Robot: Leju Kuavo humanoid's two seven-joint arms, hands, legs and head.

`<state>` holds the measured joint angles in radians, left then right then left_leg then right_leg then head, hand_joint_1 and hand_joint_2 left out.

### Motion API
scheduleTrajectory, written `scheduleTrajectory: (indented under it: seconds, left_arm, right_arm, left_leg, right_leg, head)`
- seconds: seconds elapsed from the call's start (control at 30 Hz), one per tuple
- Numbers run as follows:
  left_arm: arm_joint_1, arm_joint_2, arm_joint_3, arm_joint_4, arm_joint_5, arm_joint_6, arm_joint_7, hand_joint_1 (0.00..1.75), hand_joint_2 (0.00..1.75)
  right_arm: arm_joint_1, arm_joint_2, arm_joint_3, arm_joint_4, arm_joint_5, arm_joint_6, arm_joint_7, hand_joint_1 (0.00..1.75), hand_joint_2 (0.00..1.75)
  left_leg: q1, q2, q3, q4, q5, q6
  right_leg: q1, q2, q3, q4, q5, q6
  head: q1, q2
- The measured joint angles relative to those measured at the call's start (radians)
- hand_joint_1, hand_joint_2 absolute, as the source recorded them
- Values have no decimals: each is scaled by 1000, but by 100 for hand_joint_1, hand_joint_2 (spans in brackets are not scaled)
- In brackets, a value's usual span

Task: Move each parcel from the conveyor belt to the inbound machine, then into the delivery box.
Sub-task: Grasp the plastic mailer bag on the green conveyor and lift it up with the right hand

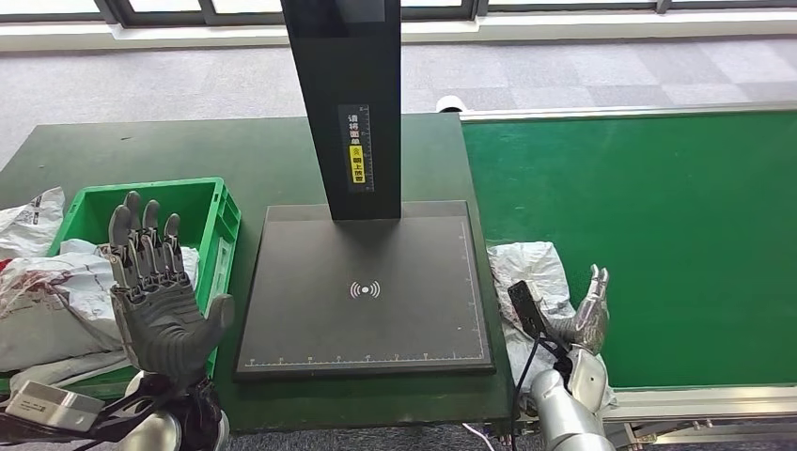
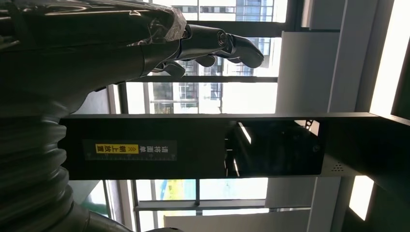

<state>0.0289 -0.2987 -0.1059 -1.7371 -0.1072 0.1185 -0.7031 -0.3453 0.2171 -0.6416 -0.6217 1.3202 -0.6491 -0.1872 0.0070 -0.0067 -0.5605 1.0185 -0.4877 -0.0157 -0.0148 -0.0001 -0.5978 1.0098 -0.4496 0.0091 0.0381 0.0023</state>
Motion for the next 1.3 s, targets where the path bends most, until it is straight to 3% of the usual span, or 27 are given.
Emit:
scheduleTrajectory:
  seconds: [0.23, 0.5, 0.63, 1.3]
  left_arm:
    - [0, 0, -10, 0, -8, 2, 0, 0, 175]
    - [0, 0, -13, 0, -8, 0, 0, 0, 175]
    - [0, 0, -13, 0, -10, -7, 0, 0, 175]
    - [2, -2, -14, 1, -29, -39, 0, 0, 175]
  right_arm:
    - [-6, -21, 32, 85, 13, 104, 68, 0, 175]
    - [-9, -31, 61, 118, 25, 125, 95, 0, 175]
    - [-10, -36, 81, 131, 47, 178, 140, 175, 175]
    - [-13, -51, 130, 143, 33, 200, 151, 175, 175]
  left_leg:
    - [0, 0, 0, 0, 0, 0]
    - [0, 0, 0, 0, 0, 0]
    - [0, 0, 0, 0, 0, 0]
    - [0, 2, 5, 0, 0, 0]
  right_leg:
    - [0, 0, 0, 0, 0, 0]
    - [0, 0, 0, 0, 0, 0]
    - [0, 0, 0, 0, 0, 0]
    - [0, 3, 3, 0, 0, 0]
  head:
    - [0, 0]
    - [0, 0]
    - [0, 0]
    - [0, 0]
